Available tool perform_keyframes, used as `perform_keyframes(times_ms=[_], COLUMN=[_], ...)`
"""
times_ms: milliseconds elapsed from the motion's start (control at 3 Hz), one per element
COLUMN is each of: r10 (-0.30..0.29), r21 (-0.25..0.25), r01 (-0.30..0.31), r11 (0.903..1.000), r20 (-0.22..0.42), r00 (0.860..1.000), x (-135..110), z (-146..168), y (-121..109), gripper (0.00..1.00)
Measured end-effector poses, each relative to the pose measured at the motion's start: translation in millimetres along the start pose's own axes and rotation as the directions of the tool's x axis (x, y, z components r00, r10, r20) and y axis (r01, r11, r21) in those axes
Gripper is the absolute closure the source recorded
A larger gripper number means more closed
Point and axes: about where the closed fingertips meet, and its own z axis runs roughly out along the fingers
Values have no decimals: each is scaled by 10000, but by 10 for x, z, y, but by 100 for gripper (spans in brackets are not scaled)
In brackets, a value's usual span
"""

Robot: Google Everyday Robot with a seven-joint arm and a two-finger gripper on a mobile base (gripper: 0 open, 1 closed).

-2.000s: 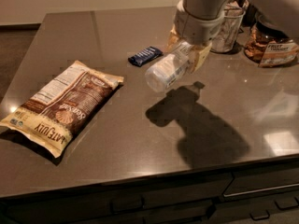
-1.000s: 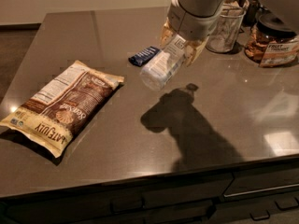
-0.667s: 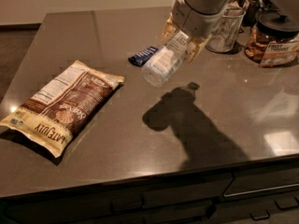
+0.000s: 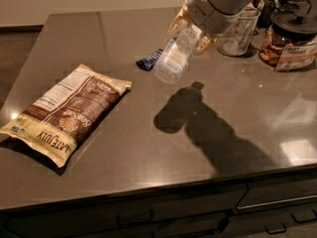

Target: Place blue plastic bottle upright

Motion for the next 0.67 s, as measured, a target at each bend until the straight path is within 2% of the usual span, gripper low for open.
perform_keyframes(times_ms=[333, 667], r10=[-1365, -2651], r21=[941, 1519], r01=[1437, 2904], r11=[9851, 9448], r20=[-795, -1667], r00=[9875, 9497], x=[-39, -185], z=[-74, -70], y=[-118, -154], gripper=[100, 100])
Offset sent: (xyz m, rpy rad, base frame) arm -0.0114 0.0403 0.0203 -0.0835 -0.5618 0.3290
